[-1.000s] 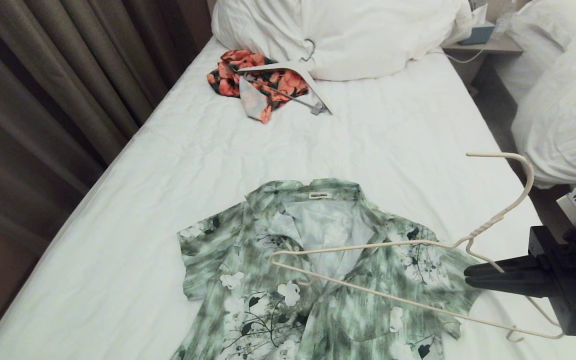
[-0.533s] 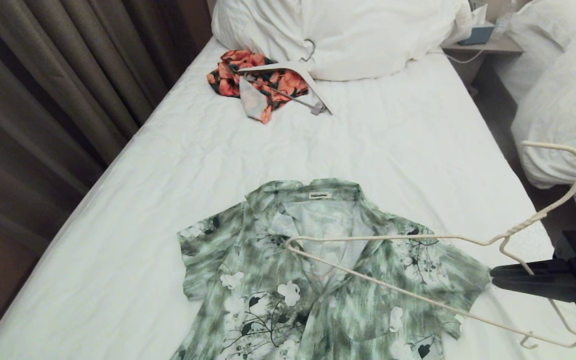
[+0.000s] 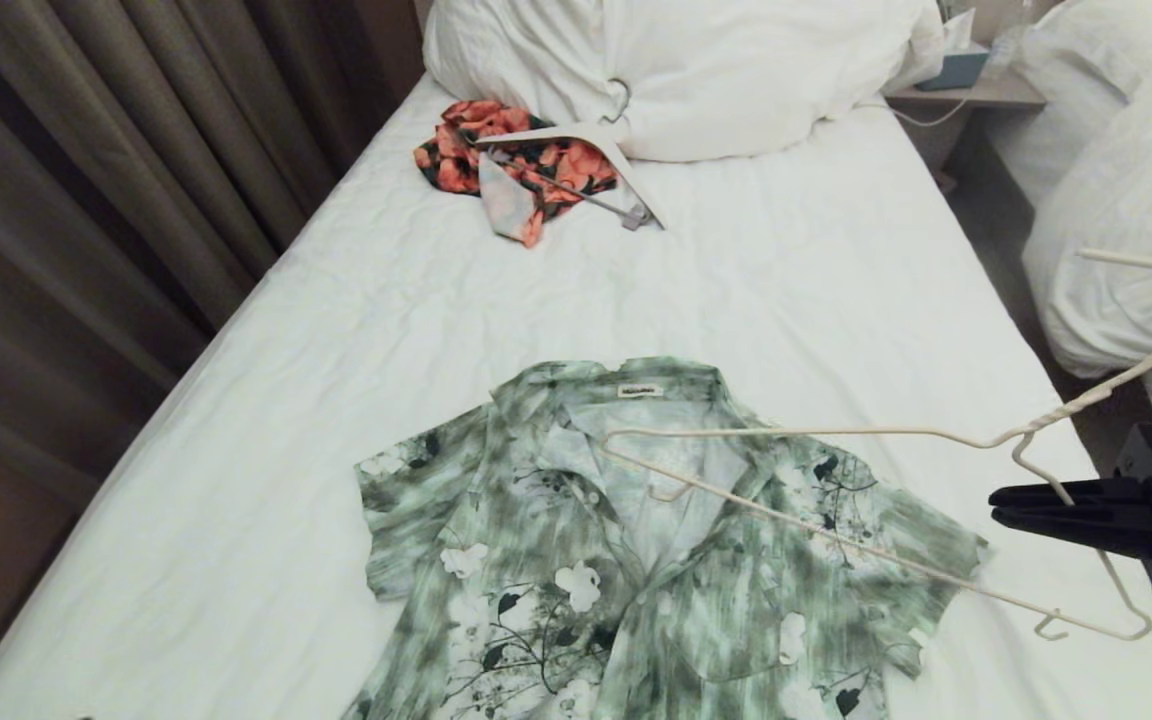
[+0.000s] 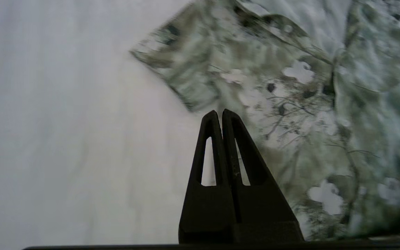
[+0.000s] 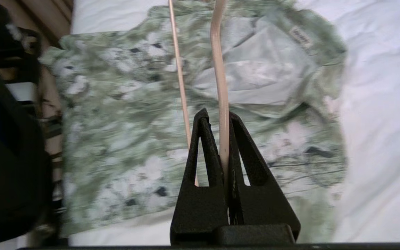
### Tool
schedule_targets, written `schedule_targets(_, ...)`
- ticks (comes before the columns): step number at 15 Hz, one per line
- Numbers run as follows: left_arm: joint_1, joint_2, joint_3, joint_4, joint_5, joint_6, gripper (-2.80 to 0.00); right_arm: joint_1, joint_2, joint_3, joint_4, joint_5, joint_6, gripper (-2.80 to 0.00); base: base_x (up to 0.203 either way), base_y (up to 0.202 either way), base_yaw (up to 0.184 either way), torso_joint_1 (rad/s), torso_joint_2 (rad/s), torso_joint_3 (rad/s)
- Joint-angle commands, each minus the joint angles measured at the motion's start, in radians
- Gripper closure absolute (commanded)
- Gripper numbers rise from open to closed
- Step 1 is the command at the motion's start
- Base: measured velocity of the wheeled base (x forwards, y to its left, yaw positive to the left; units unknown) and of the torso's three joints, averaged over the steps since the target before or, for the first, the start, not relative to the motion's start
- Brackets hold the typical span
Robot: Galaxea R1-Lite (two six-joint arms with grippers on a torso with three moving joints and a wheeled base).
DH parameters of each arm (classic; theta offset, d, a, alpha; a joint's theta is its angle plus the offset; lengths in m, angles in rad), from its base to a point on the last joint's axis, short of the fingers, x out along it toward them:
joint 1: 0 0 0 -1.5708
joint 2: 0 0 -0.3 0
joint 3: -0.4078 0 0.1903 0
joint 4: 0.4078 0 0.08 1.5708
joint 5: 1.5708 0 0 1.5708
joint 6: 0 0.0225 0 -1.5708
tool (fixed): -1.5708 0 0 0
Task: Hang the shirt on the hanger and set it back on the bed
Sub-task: Lift the shirt and hanger
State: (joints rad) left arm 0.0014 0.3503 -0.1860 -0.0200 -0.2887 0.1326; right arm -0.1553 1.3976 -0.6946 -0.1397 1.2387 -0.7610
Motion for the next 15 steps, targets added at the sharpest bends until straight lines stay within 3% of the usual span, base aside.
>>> schedule_targets(1, -0.006, 0.337, -0.003, -0.117, -0.048, -0.01, 0.0, -0.001, 0.045, -0.008, -0.023, 0.007, -0.004, 0.0, 0.0, 0.0, 0.0, 0.0, 0.0, 0.0)
schedule_targets(4, -0.091, 0.702, -0.022, -0.39, -0.106, -0.097, 0.0, -0.016, 0.069, -0.041, -0.034, 0.007, -0.003, 0.0, 0.0, 0.0, 0.0, 0.0, 0.0, 0.0)
schedule_targets(8, -0.232, 1.079, -0.117, -0.711, -0.127, -0.205, 0.0, -0.086, 0.109, -0.086, -0.038, 0.007, 0.012, 0.0, 0.0, 0.0, 0.0, 0.0, 0.0, 0.0)
schedule_targets(10, -0.305, 1.221, -0.211, -0.828, -0.083, -0.256, 0.0, -0.111, 0.142, -0.091, -0.069, 0.007, 0.014, 0.0, 0.0, 0.0, 0.0, 0.0, 0.0, 0.0)
schedule_targets(13, -0.393, 1.354, -0.314, -0.888, -0.018, -0.293, 0.0, -0.111, 0.182, -0.092, -0.114, 0.007, 0.015, 0.0, 0.0, 0.0, 0.0, 0.0, 0.0, 0.0)
schedule_targets(14, -0.4, 1.382, -0.335, -0.893, -0.008, -0.296, -2.8, -0.11, 0.186, -0.092, -0.121, 0.007, 0.015, 0.0, 0.0, 0.0, 0.0, 0.0, 0.0, 0.0)
schedule_targets(15, -0.402, 1.408, -0.358, -0.895, 0.002, -0.297, -2.8, -0.109, 0.186, -0.092, -0.123, 0.007, 0.015, 0.0, 0.0, 0.0, 0.0, 0.0, 0.0, 0.0)
